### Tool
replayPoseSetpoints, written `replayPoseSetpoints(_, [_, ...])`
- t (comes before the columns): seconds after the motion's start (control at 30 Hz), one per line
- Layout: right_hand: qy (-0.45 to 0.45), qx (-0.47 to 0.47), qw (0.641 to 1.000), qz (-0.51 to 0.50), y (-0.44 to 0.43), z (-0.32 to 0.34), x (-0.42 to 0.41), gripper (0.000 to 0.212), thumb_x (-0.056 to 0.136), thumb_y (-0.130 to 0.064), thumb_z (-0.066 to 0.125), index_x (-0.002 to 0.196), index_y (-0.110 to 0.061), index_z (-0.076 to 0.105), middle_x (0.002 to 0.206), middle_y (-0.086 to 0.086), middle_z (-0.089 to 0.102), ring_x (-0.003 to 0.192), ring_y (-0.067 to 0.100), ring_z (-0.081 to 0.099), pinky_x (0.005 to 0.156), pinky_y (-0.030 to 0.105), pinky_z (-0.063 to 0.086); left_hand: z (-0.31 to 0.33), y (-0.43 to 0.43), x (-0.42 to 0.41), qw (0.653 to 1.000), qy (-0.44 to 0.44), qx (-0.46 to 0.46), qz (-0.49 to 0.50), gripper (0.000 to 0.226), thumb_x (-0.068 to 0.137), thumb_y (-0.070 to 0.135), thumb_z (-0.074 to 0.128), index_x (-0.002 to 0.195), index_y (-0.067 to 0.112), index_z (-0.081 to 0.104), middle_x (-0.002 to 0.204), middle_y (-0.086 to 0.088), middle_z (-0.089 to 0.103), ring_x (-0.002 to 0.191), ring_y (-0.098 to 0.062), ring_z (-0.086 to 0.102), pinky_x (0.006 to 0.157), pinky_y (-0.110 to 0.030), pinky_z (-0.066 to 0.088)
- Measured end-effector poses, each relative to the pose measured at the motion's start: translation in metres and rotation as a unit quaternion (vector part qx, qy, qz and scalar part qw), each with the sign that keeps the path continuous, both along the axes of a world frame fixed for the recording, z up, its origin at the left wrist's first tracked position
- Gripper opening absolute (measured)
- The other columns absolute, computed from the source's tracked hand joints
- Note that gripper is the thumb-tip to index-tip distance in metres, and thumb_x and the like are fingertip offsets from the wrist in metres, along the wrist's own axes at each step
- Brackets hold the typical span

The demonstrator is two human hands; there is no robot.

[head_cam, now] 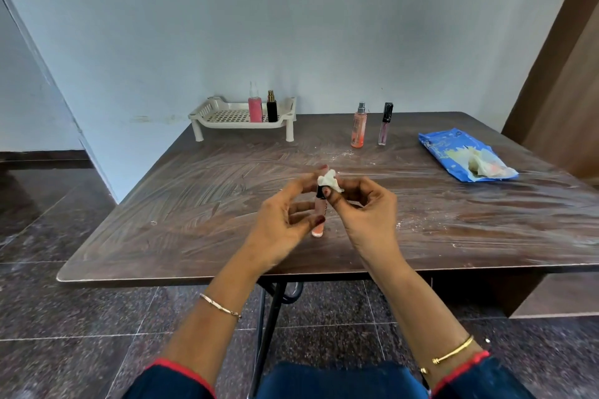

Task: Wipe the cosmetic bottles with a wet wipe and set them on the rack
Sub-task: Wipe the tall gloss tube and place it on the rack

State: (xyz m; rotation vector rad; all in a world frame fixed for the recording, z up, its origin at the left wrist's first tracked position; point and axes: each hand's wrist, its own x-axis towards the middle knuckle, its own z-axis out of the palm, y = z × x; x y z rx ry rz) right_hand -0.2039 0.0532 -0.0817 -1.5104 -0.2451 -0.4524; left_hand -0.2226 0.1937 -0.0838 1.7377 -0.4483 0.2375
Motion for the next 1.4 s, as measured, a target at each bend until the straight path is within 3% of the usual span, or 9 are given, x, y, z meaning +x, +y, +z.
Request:
replayPoseSetpoints(0.17, [0.014,-0.024,0.998,-0.048,-0.004,0.002,0.009,0.016,0.074,-0.009,0.079,0.077,-0.020,0.067,0.076,-0.004,0.070,0.070,0.009,0.062,0.067,0.021,0.050,0.002,-0.013,0.012,0.999,-0.002,0.033,0.033,0.078,0.086,0.000,0.063,0.139,0.050,0.035,0.130,0.007,0.057,0.102,-0.008,0.066,0.091,-0.023,0.052])
replayPoseSetpoints(0.23, [-0.003,-0.030,0.998,-0.053,-0.007,0.013,0.019,0.022,0.077,-0.007,0.076,0.079,-0.025,0.064,0.078,-0.008,0.068,0.072,0.007,0.062,0.064,0.014,0.047,0.008,-0.014,0.021,0.995,0.073,-0.075,0.000,0.077,0.083,-0.003,0.064,0.142,0.038,0.035,0.122,-0.002,0.062,0.099,-0.013,0.067,0.088,-0.028,0.054])
replayPoseSetpoints(0.33, [-0.021,-0.058,0.996,-0.064,-0.008,0.031,0.036,0.022,0.080,-0.007,0.072,0.092,-0.024,0.065,0.091,-0.007,0.068,0.081,0.004,0.064,0.068,0.013,0.049,0.017,-0.013,0.033,0.949,0.174,-0.250,-0.081,0.056,0.078,0.000,0.064,0.131,0.013,0.050,0.111,-0.010,0.068,0.093,-0.021,0.069,0.081,-0.034,0.057])
replayPoseSetpoints(0.47, [-0.061,-0.231,0.971,-0.023,-0.008,0.037,0.034,0.030,0.086,-0.002,0.061,0.111,-0.019,0.064,0.105,-0.007,0.061,0.095,0.003,0.059,0.084,0.022,0.053,0.022,-0.010,0.044,0.890,0.214,-0.377,-0.140,0.042,0.080,-0.005,0.056,0.120,0.006,0.059,0.111,-0.014,0.067,0.094,-0.023,0.067,0.082,-0.036,0.056])
replayPoseSetpoints(0.57, [-0.162,-0.335,0.927,-0.051,-0.010,0.027,0.022,0.033,0.085,0.002,0.059,0.113,-0.015,0.067,0.101,-0.005,0.060,0.090,0.007,0.058,0.080,0.023,0.052,0.023,-0.005,0.050,0.857,0.233,-0.438,-0.143,0.051,0.079,-0.010,0.051,0.128,0.005,0.054,0.118,-0.018,0.063,0.098,-0.027,0.064,0.080,-0.036,0.058])
replayPoseSetpoints(0.8, [-0.220,-0.435,0.871,-0.060,-0.011,0.002,0.008,0.032,0.080,0.003,0.068,0.109,-0.010,0.070,0.102,0.001,0.060,0.087,0.017,0.062,0.070,0.032,0.057,0.018,-0.010,0.054,0.850,0.255,-0.446,-0.118,0.037,0.079,-0.005,0.053,0.116,0.000,0.061,0.113,-0.018,0.065,0.090,-0.025,0.068,0.090,-0.038,0.049])
replayPoseSetpoints(1.03, [-0.241,-0.409,0.876,-0.081,-0.009,0.022,0.024,0.025,0.081,0.002,0.065,0.105,-0.007,0.070,0.097,0.004,0.062,0.082,0.018,0.062,0.068,0.030,0.055,0.020,-0.012,0.048,0.859,0.247,-0.436,-0.107,0.042,0.082,0.000,0.054,0.124,0.001,0.055,0.109,-0.017,0.065,0.081,-0.021,0.067,0.067,-0.030,0.058])
replayPoseSetpoints(1.23, [-0.240,-0.389,0.881,-0.126,0.001,0.052,0.046,0.024,0.085,0.000,0.062,0.106,-0.007,0.071,0.094,0.004,0.062,0.082,0.018,0.062,0.071,0.030,0.055,0.022,-0.010,0.036,0.864,0.252,-0.417,-0.122,0.044,0.077,0.002,0.056,0.120,0.009,0.060,0.098,-0.010,0.069,0.081,-0.020,0.066,0.073,-0.034,0.058])
replayPoseSetpoints(1.4, [-0.227,-0.421,0.875,-0.070,0.012,0.038,0.032,0.022,0.086,-0.008,0.063,0.107,-0.012,0.069,0.097,-0.001,0.061,0.083,0.013,0.060,0.073,0.022,0.051,0.026,-0.006,0.042,0.853,0.234,-0.464,-0.054,0.038,0.087,-0.011,0.047,0.120,0.005,0.057,0.099,-0.012,0.068,0.076,-0.020,0.069,0.064,-0.030,0.060])
